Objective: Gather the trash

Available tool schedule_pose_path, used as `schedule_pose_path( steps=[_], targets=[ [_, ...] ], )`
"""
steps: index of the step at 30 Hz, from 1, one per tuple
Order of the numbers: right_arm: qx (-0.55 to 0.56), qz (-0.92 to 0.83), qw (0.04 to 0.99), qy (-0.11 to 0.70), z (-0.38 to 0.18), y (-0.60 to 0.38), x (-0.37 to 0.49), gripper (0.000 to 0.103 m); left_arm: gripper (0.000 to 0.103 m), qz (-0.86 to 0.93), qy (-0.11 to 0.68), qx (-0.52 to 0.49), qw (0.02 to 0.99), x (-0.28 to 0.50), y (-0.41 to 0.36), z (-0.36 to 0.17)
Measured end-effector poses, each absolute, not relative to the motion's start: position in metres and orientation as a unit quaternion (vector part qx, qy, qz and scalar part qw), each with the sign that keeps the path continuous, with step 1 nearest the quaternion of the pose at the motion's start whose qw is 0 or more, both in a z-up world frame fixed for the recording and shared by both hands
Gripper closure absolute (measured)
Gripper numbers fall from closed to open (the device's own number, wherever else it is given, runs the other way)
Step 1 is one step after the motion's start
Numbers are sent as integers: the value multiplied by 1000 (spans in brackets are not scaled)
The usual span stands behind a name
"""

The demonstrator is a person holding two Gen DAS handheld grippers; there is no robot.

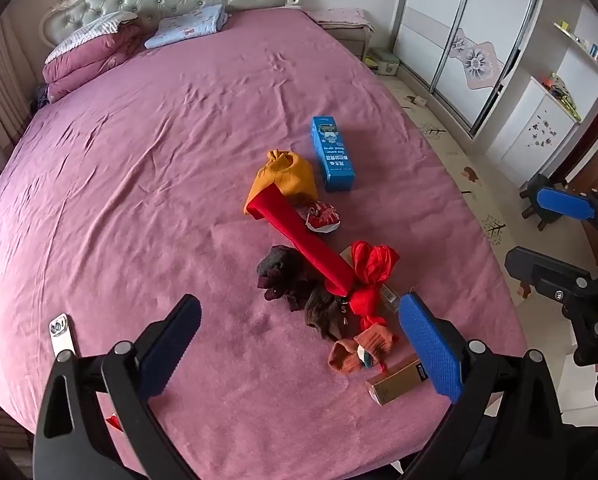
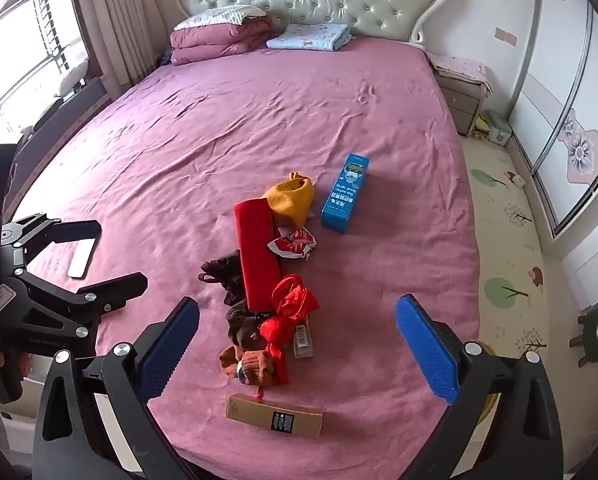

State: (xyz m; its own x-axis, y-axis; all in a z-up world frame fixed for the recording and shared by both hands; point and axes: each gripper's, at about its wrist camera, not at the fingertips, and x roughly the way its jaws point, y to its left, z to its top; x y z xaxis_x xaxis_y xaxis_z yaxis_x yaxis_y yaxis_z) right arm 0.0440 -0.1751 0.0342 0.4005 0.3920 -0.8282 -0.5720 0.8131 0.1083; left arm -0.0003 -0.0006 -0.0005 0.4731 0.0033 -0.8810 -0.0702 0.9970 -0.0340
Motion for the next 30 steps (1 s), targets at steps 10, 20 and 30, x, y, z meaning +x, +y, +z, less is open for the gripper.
schedule_pose_path(
  steps=[10,20,30],
  targets=[
    [-97,305,829,459,40,-188,49,9,4,36,512,-45,857,-5,-12,-1],
    [-95,304,830,458,41,-193,53,9,4,30,506,-43,861,-2,-26,2],
    [-95,307,827,461,39,-193,52,9,4,31,501,-45,864,-1,-26,3]
  ],
)
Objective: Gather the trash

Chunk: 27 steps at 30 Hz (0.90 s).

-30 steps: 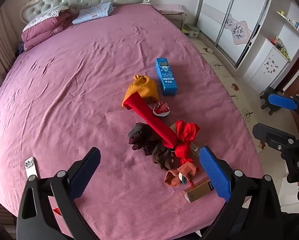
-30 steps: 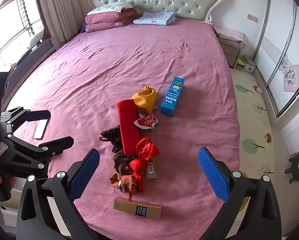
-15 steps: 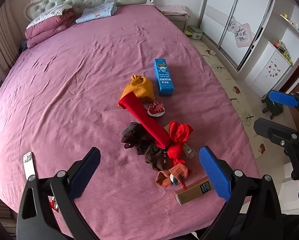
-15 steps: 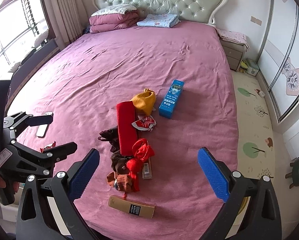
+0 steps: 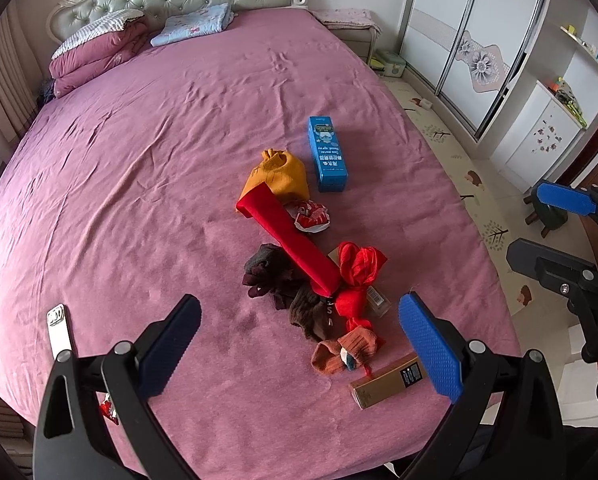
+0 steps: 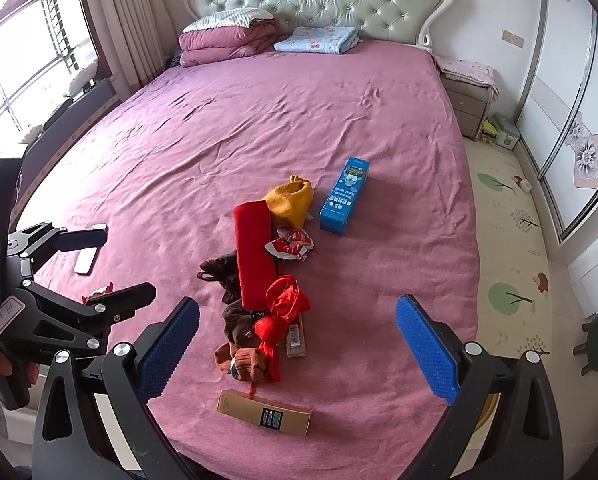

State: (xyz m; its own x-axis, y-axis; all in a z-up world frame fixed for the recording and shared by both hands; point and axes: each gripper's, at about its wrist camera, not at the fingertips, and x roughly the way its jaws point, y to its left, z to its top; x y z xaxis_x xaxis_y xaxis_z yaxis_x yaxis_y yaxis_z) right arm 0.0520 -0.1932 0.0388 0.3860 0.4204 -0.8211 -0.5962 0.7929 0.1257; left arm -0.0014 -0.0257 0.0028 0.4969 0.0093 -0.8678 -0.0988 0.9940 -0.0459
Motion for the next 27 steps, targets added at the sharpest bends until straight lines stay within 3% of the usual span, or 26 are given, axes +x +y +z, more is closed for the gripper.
schedule_pose_path(
  steps=[27],
  targets=[
    [-114,361,806,455,30,-180,42,9,4,65,529,-77,843,-24,-22,-10]
  ],
)
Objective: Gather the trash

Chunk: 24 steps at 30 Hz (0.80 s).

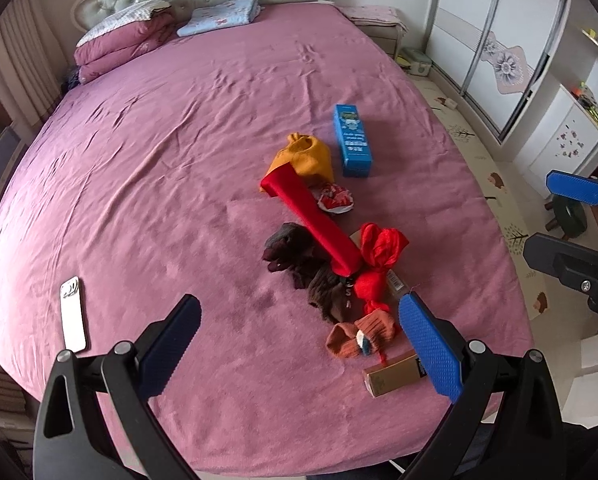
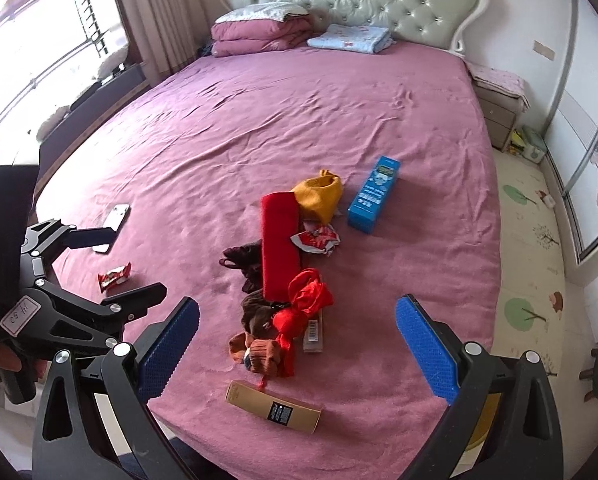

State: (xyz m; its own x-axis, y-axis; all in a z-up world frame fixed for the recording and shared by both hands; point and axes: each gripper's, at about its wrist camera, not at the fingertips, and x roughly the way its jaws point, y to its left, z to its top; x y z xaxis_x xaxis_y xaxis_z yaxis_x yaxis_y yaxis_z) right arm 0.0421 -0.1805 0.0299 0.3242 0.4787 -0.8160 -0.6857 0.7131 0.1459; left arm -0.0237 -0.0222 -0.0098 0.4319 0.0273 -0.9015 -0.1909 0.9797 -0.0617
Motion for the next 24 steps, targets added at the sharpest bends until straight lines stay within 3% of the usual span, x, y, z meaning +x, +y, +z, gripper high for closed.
schedule_pose_path(
  steps=[24],
  targets=[
    [-93,292,820,484,-6,-42,-40,9,4,-3,564,-35,825,-102,124,-69]
  ],
)
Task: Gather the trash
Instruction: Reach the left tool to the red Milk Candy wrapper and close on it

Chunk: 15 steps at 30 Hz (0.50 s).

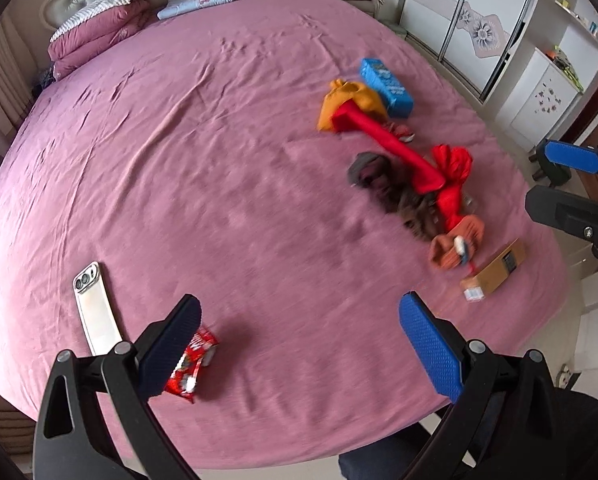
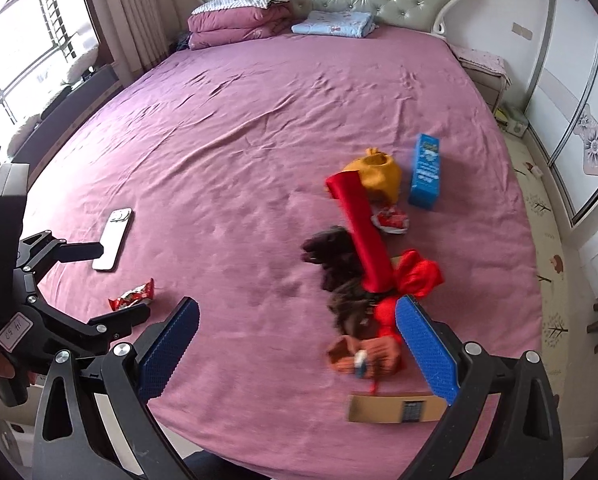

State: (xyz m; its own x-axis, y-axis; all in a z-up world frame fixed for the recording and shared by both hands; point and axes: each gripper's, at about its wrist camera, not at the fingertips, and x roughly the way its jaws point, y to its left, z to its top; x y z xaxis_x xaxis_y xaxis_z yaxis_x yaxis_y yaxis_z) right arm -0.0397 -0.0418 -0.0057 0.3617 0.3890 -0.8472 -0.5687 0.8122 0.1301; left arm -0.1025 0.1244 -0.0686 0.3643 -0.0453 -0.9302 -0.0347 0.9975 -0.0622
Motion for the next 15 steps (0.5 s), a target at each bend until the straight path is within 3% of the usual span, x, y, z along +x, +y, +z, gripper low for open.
schedule_pose_path(
  steps=[15],
  targets=[
    [-102,294,806,503,-58,33,-65,9,4,-11,602,-18,798,-129,198,-149]
  ],
)
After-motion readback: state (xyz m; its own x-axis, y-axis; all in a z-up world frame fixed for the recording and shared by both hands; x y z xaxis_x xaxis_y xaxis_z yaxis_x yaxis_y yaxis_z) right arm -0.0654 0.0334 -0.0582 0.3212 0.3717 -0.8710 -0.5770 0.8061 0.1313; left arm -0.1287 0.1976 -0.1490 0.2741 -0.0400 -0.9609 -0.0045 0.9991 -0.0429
